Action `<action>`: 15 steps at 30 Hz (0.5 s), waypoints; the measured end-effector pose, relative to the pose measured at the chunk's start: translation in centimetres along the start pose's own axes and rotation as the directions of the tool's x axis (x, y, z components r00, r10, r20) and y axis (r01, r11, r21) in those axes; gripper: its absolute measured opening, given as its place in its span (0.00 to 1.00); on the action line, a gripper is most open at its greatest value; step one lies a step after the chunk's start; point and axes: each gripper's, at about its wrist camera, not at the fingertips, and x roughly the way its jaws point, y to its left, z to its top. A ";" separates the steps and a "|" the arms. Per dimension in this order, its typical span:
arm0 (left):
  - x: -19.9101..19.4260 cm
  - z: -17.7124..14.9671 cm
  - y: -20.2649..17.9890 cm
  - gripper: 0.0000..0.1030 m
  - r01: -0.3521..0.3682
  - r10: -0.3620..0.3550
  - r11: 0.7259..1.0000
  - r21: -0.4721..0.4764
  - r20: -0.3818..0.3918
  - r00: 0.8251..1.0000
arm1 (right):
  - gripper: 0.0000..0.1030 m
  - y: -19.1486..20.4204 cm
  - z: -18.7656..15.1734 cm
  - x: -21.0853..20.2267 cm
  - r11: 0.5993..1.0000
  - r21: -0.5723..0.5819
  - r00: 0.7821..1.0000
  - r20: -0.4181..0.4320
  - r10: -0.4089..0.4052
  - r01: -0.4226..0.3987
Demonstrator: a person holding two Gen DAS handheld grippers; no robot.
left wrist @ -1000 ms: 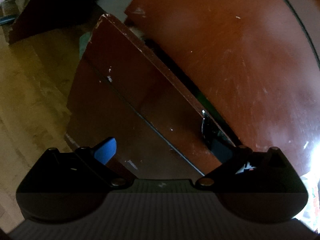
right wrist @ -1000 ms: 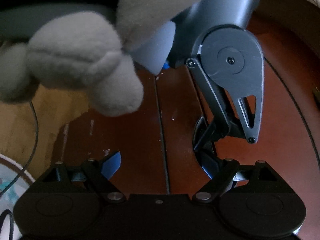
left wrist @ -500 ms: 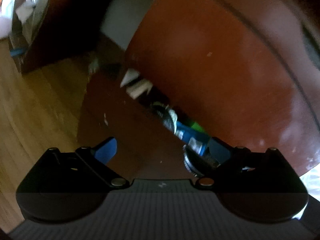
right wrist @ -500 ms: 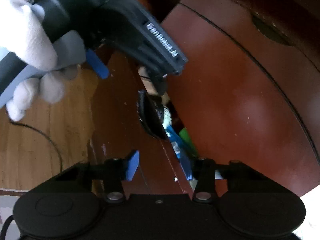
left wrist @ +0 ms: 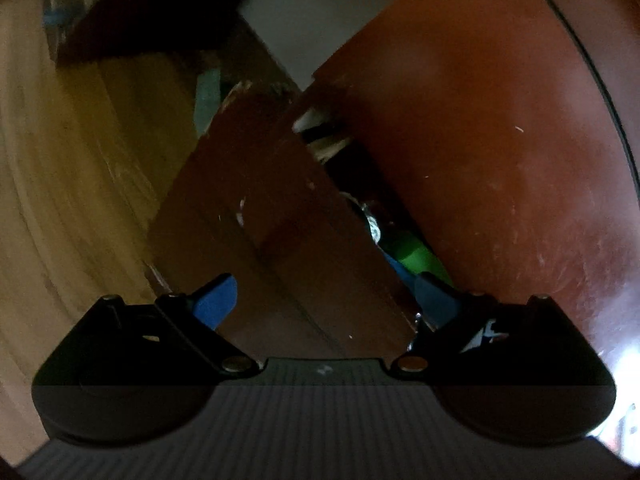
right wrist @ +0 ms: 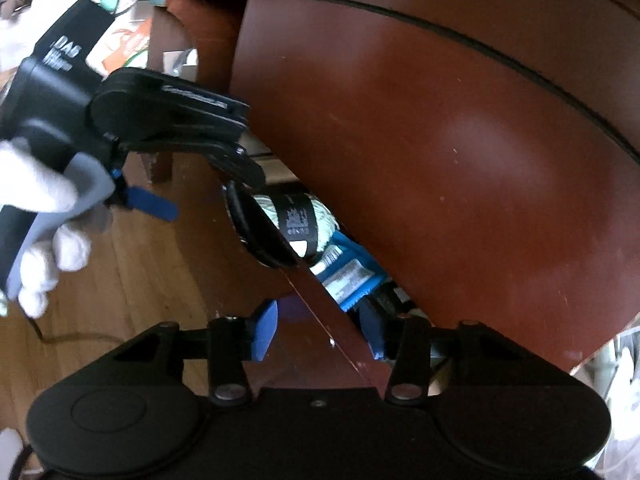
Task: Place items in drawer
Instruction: 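Pull the drawer outward by its handle with the left gripper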
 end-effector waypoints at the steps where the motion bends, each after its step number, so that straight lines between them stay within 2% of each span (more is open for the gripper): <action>1: -0.3 -0.2 -0.1 0.95 -0.003 0.003 1.000 0.020 0.009 1.000 | 0.52 0.0 -0.2 -0.1 1.000 0.010 1.000 -0.008 0.002 -0.002; 5: -1.8 -0.9 -1.8 0.95 -0.071 0.064 0.984 0.163 0.048 0.997 | 0.52 -0.1 0.5 1.2 1.000 -0.001 0.999 -0.041 0.015 -0.015; 6: -2.4 -1.1 -2.5 0.95 -0.104 0.092 0.968 0.229 0.063 0.994 | 0.52 0.1 0.3 1.1 1.000 -0.011 0.999 -0.048 0.018 -0.018; 8: -3.7 -1.6 -3.9 0.95 -0.175 0.149 0.918 0.356 0.102 0.984 | 0.52 0.6 -0.2 1.0 0.998 -0.046 0.996 -0.076 0.045 -0.049; 9: -4.2 -1.9 -4.4 0.95 -0.209 0.175 0.888 0.410 0.121 0.977 | 0.52 1.2 -0.1 1.9 0.996 -0.045 0.993 -0.089 0.075 -0.079; 11: -4.1 -2.0 -4.6 0.95 -0.248 0.213 0.856 0.453 0.127 0.969 | 0.49 1.1 -0.7 2.0 0.987 -0.020 0.980 -0.119 0.158 -0.161; 13: -4.9 -2.0 -4.6 0.93 -0.246 0.228 0.837 0.489 0.096 0.969 | 0.43 0.9 -0.9 2.1 0.968 0.026 0.958 -0.139 0.252 -0.250; 15: -5.6 -2.2 -4.3 0.91 -0.221 0.217 0.842 0.492 0.066 0.974 | 0.39 1.1 -1.7 2.0 0.947 0.050 0.935 -0.152 0.320 -0.316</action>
